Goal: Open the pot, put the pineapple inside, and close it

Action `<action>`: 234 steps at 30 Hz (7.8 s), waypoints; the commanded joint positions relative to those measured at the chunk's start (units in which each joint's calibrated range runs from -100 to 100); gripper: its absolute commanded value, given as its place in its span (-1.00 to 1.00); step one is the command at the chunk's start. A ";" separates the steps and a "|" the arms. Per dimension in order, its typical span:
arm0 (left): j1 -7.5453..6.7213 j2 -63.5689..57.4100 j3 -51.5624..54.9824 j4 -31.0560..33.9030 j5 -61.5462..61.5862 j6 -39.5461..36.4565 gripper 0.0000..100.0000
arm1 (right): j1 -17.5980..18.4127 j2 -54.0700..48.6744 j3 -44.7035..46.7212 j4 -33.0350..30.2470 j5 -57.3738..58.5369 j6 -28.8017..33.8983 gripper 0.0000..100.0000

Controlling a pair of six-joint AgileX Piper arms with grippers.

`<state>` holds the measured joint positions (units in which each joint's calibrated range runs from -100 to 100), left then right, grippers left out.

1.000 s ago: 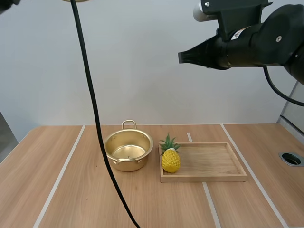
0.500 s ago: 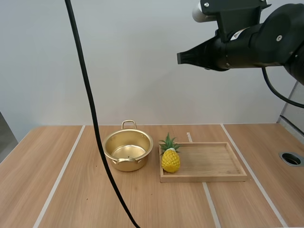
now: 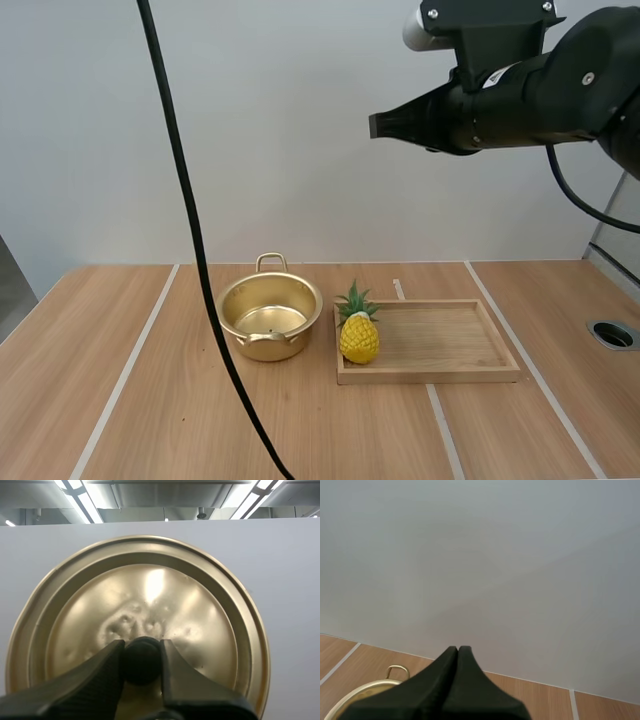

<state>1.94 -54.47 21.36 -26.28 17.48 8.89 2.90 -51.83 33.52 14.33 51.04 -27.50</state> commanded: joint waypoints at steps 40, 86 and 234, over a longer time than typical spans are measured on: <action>0.11 -0.28 -0.37 -0.55 0.61 -0.22 -1.00 | 0.03 9.36 0.30 7.90 29.23 -8.66 1.00; 0.11 -0.28 -0.37 -0.55 0.61 -0.22 -1.00 | 0.03 29.52 19.90 17.98 8.65 -17.88 1.00; 0.11 -0.28 -0.37 -0.55 0.45 -0.22 -1.00 | 0.03 19.87 14.39 62.93 6.05 -63.80 -1.00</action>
<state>1.94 -54.47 21.36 -26.28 19.38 8.91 2.90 -33.45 48.39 74.93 53.39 -89.08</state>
